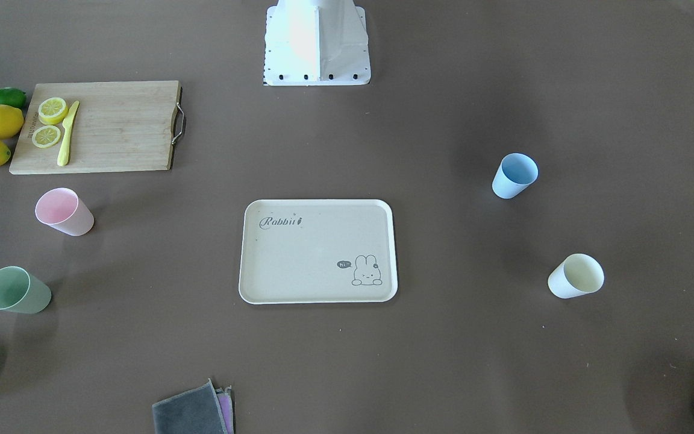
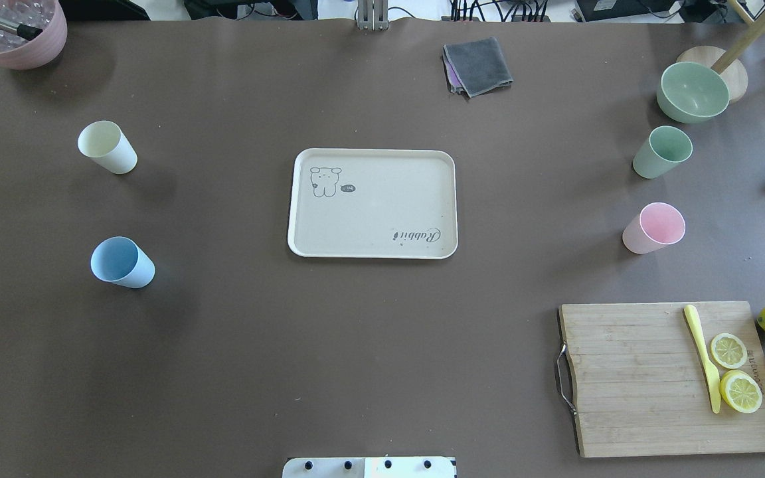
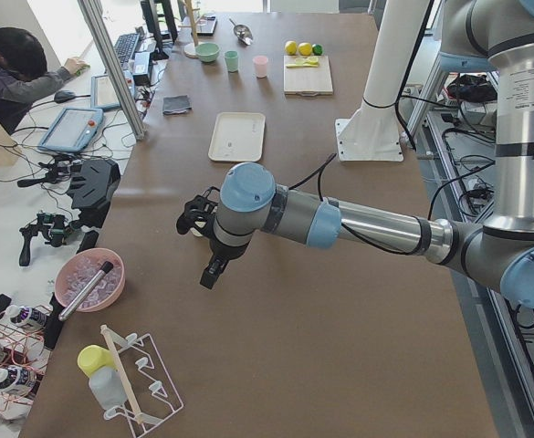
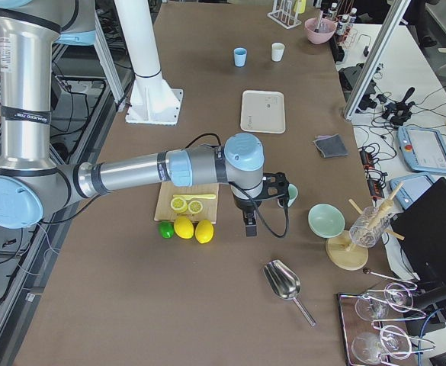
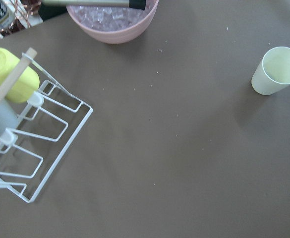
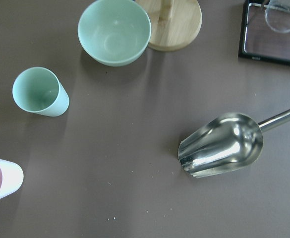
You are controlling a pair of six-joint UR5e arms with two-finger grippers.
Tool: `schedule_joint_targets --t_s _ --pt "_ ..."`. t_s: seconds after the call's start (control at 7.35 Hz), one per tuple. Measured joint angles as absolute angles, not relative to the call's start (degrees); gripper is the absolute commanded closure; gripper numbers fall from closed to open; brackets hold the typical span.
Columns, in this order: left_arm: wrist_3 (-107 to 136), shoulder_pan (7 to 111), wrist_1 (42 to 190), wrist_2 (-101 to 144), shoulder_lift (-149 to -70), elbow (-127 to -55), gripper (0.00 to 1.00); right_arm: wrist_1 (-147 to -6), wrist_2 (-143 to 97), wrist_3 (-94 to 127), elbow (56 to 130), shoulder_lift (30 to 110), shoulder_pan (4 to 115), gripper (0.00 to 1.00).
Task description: Place all cups on tray
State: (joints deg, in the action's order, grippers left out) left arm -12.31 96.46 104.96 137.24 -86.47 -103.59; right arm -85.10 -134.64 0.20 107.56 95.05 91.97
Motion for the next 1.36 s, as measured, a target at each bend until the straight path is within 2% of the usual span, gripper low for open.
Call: schedule_joint_targets --t_s 0.27,0.82,1.23,1.36 --pt "-8.2 96.1 109.3 137.8 -88.9 -99.7 0.02 -78.8 -135.3 0.0 105.5 95.9 92.4 0.0" --pt "0.3 90.9 111.4 139.2 -93.0 -96.3 0.02 -77.2 -136.2 4.3 102.5 93.7 91.1 0.0" --pt "20.5 81.0 111.7 138.8 -99.4 -94.1 0.02 -77.5 -132.5 28.0 102.2 84.6 78.7 0.0" --pt "24.0 78.1 112.1 138.6 -102.3 -91.1 0.02 -77.6 -129.8 35.1 102.0 81.9 73.8 0.0"
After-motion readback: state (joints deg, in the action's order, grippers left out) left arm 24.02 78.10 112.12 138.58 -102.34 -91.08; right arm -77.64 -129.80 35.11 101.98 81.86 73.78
